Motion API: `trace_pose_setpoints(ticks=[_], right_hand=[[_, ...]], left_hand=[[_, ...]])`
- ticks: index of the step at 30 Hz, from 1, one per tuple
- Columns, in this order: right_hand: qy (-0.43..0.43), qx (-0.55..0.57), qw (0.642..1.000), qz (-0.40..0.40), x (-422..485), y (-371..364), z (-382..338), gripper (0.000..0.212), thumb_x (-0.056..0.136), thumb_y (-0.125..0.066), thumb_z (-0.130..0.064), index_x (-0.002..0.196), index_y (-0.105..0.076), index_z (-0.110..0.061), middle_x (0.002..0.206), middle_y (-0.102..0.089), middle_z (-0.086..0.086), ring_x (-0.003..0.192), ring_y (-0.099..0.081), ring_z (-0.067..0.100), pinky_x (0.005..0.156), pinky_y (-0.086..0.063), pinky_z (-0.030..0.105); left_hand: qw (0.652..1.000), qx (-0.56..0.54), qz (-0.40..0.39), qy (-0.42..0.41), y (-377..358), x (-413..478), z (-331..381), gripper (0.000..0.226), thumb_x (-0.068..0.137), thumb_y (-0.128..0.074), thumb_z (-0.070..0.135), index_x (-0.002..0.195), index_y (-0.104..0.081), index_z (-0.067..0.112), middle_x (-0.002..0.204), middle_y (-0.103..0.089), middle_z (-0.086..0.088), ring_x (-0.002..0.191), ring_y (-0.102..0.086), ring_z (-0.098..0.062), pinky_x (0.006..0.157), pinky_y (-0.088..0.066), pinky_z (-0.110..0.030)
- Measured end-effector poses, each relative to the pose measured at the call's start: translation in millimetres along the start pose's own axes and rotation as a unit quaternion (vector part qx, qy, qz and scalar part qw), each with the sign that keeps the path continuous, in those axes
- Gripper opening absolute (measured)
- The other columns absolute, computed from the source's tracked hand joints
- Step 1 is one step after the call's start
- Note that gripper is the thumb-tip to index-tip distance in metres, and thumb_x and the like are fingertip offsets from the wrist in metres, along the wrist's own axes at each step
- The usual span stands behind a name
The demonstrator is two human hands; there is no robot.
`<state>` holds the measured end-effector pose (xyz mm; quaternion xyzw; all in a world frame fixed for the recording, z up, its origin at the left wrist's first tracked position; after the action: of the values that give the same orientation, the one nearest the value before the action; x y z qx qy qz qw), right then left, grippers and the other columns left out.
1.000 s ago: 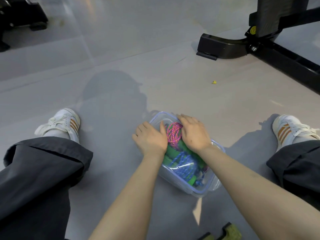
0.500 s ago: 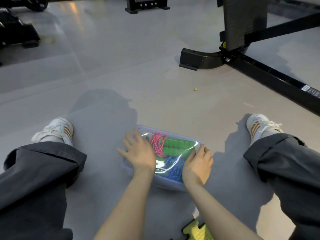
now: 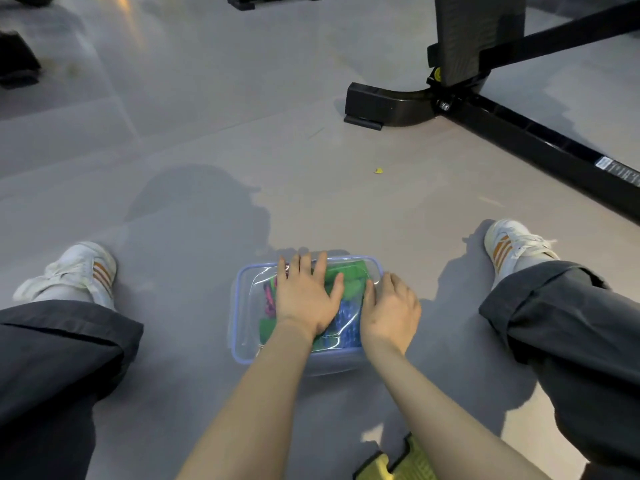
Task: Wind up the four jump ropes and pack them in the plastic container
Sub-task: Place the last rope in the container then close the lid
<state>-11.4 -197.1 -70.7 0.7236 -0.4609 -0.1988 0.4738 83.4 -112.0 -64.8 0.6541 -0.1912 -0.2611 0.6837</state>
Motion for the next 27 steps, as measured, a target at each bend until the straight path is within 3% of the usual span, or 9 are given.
trace_pose_setpoints(ticks=[3,6,11,15,22,25,27], right_hand=[[-0.036,0.037,0.997,-0.051,-2.8,-4.0,-4.9,0.041,0.097,-0.031,-0.022,0.12,-0.053,0.004,0.125,-0.057,0.018,0.115,-0.05,0.035,0.1,-0.039,0.044],[-0.035,0.051,0.996,-0.07,3.5,-5.7,-7.8,0.041,0.1,-0.03,-0.018,0.133,-0.041,0.003,0.14,-0.045,0.016,0.129,-0.04,0.031,0.106,-0.034,0.041],[-0.022,0.07,0.994,-0.078,13.7,0.4,-6.2,0.036,0.099,-0.034,-0.022,0.126,-0.048,-0.003,0.133,-0.052,0.011,0.116,-0.052,0.033,0.085,-0.042,0.038],[-0.045,0.09,0.992,-0.081,19.4,8.1,-3.0,0.038,0.098,-0.04,-0.023,0.132,-0.049,-0.009,0.13,-0.055,0.012,0.115,-0.054,0.034,0.088,-0.04,0.036],[-0.056,0.157,0.984,-0.063,33.5,10.6,-2.9,0.025,0.093,-0.046,-0.016,0.108,-0.064,-0.007,0.104,-0.069,0.014,0.1,-0.059,0.036,0.081,-0.043,0.035],[-0.052,0.21,0.972,-0.094,33.2,14.2,0.4,0.029,0.093,-0.046,-0.012,0.115,-0.064,-0.006,0.104,-0.069,0.014,0.099,-0.061,0.033,0.087,-0.046,0.035],[-0.072,0.243,0.96,-0.121,32.2,11.9,7.2,0.036,0.093,-0.048,-0.023,0.123,-0.059,-0.008,0.11,-0.066,0.015,0.103,-0.06,0.031,0.093,-0.046,0.037]], left_hand=[[1.0,-0.003,0.003,0.01,2.0,-1.7,0.6,0.059,0.098,-0.016,0.05,0.149,-0.02,0.02,0.146,-0.033,-0.009,0.137,-0.023,-0.025,0.117,-0.003,-0.045],[0.999,-0.016,0.013,0.03,2.0,-2.8,3.5,0.059,0.099,-0.018,0.049,0.149,-0.022,0.019,0.137,-0.041,-0.008,0.132,-0.028,-0.026,0.117,-0.005,-0.045],[0.998,-0.016,0.023,0.048,-1.5,0.9,6.2,0.06,0.098,-0.015,0.048,0.149,-0.022,0.016,0.137,-0.041,-0.011,0.132,-0.029,-0.027,0.116,-0.005,-0.045],[0.998,-0.017,0.043,0.044,-0.8,1.5,7.7,0.082,0.082,0.01,0.05,0.147,-0.028,0.014,0.133,-0.045,-0.011,0.128,-0.034,-0.028,0.114,-0.006,-0.046],[0.994,-0.022,0.078,0.075,-3.6,1.9,6.7,0.073,0.087,-0.008,0.047,0.13,-0.052,0.009,0.107,-0.059,-0.014,0.104,-0.05,-0.032,0.102,-0.019,-0.045],[0.995,-0.024,0.05,0.079,-1.9,1.8,4.4,0.073,0.085,-0.002,0.05,0.127,-0.048,0.012,0.107,-0.055,-0.01,0.103,-0.046,-0.029,0.099,-0.019,-0.043],[0.996,-0.021,0.047,0.078,-1.4,5.3,3.2,0.059,0.092,-0.012,0.051,0.125,-0.045,0.014,0.11,-0.053,-0.008,0.105,-0.044,-0.027,0.1,-0.021,-0.042]])
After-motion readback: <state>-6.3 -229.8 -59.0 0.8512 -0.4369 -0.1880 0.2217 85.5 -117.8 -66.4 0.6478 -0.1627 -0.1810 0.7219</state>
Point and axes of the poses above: each hand's wrist, its own x-axis towards the middle knuckle, its own y-axis out of the back of the hand, z = x × y, the point moved 3 cm from there along x, towards the middle knuckle
